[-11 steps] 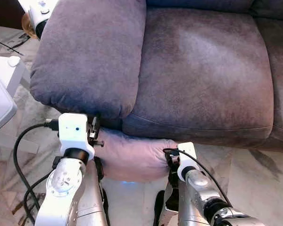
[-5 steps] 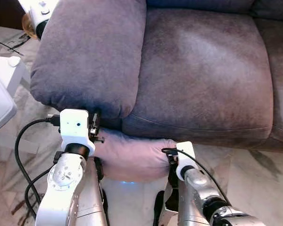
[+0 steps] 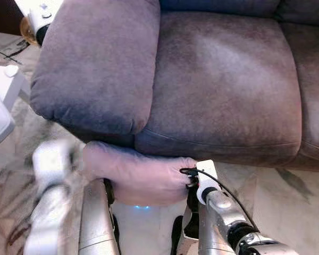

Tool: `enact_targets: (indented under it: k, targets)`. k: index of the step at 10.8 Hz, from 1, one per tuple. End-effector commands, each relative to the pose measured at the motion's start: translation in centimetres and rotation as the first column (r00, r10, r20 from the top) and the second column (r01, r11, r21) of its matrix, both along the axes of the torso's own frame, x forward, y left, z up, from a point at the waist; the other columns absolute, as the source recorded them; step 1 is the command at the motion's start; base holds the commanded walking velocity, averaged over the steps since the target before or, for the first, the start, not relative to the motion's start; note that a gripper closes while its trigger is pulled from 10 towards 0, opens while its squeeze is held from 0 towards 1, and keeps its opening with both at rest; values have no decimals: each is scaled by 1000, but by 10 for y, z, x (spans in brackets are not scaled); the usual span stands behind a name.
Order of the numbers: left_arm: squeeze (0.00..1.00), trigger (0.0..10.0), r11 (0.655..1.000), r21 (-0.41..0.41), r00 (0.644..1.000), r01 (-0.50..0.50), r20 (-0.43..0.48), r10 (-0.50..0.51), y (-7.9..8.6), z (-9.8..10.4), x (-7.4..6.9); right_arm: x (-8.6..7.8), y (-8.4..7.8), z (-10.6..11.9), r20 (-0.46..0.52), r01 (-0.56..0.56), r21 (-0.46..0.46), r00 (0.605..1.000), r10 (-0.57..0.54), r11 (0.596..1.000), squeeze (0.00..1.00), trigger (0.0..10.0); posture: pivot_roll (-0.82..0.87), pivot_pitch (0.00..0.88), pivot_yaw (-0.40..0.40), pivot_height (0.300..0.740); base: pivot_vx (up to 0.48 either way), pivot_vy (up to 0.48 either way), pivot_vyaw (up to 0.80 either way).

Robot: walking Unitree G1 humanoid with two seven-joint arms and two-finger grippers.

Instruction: Move the pillow to the sofa from floor

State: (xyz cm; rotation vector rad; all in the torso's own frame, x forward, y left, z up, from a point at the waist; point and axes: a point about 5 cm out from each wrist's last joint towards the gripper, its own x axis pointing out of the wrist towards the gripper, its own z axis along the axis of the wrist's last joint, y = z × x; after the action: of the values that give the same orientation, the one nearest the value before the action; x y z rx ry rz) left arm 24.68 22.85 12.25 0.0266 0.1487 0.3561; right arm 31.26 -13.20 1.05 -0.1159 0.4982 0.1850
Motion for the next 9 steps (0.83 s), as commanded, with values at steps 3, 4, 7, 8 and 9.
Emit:
enact_targets:
  k: [3,4,7,8,9]
  targets:
    - [1000,10000,994,-108,990,-16,-144,0,1,-44,-9,-17,-7,-19,-93,9,-9,996,-10,1000,0,0,284,373,-130,535,0,0,0]
    - [1000,10000,990,-144,990,-1,-139,-19,-1,-50,-7,-18,-7,-19,-95,5,-7,995,-6,1000,0,0,277,375,-132,535,0,0,0]
    - [1000,10000,954,-297,995,44,-73,-68,3,-65,13,-20,-9,-21,-96,-7,-11,995,6,1000,0,0,229,381,-140,535,0,0,0]
    - [1000,10000,954,-290,994,72,-63,-94,4,-67,20,-20,-12,-21,-94,-8,-10,996,7,1000,0,0,215,385,-143,535,0,0,0]
    - [1000,10000,947,-307,993,97,-32,-112,3,-68,30,-22,-16,-22,-92,-8,-8,996,7,1000,0,0,188,393,-150,535,0,0,0]
